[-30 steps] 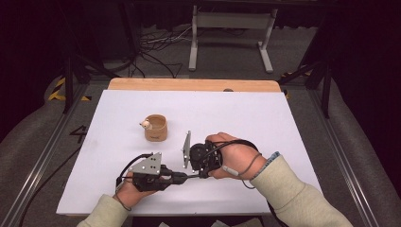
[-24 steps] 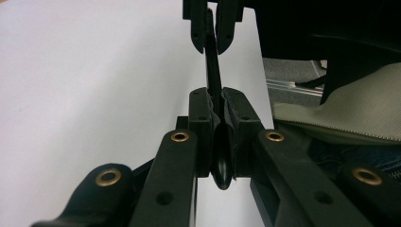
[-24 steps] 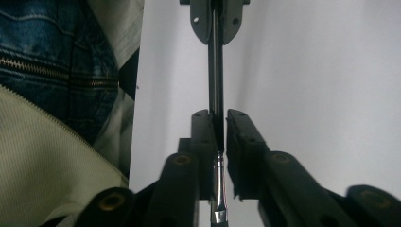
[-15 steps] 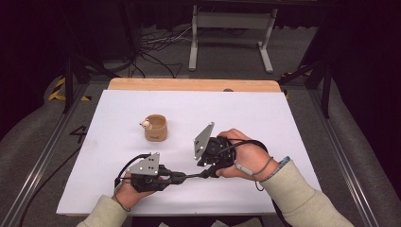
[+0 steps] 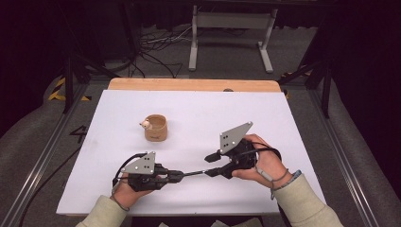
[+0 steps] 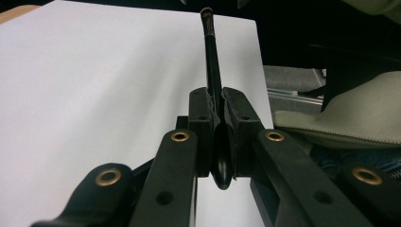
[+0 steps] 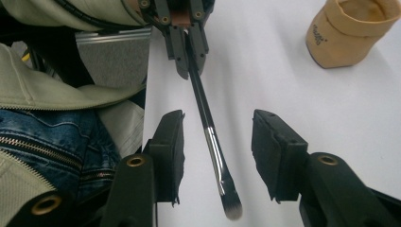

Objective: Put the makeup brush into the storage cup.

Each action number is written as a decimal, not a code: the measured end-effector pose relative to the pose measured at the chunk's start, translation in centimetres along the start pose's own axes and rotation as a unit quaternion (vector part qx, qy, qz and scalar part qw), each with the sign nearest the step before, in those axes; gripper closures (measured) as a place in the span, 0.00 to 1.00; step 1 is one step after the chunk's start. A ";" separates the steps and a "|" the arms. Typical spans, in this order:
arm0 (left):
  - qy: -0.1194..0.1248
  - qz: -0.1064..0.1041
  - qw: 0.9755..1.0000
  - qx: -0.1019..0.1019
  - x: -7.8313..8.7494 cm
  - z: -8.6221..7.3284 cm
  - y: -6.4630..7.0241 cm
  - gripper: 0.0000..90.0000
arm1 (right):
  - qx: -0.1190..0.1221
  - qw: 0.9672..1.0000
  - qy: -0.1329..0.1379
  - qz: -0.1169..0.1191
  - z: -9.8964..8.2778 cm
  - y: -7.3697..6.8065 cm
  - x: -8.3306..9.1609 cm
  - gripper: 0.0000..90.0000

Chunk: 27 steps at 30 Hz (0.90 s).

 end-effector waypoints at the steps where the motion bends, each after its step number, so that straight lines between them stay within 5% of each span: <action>1: 0.001 -0.001 1.000 -0.002 0.0 0.0 0.0 0.92 | -0.003 1.000 0.008 -0.005 -0.3 0.0 0.0 0.60; 10: 0.007 -0.010 1.000 -0.011 0.1 -0.1 0.2 0.92 | -0.018 0.996 0.087 -0.015 -3.1 -0.6 0.1 0.58; 27: 0.008 -0.019 1.000 -0.016 0.0 -0.2 0.2 0.92 | -0.012 0.992 0.123 0.000 -5.1 -1.2 -1.7 0.64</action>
Point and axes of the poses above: each handheld gripper's, and its own axes: x roughly backward along the jaws, z roughly out of its top, y roughly to its right, the point moved 1 cm from there along -x, roughly forward along the jaws, and after that the axes turned 11 degrees about x, right-handed, at the moved point
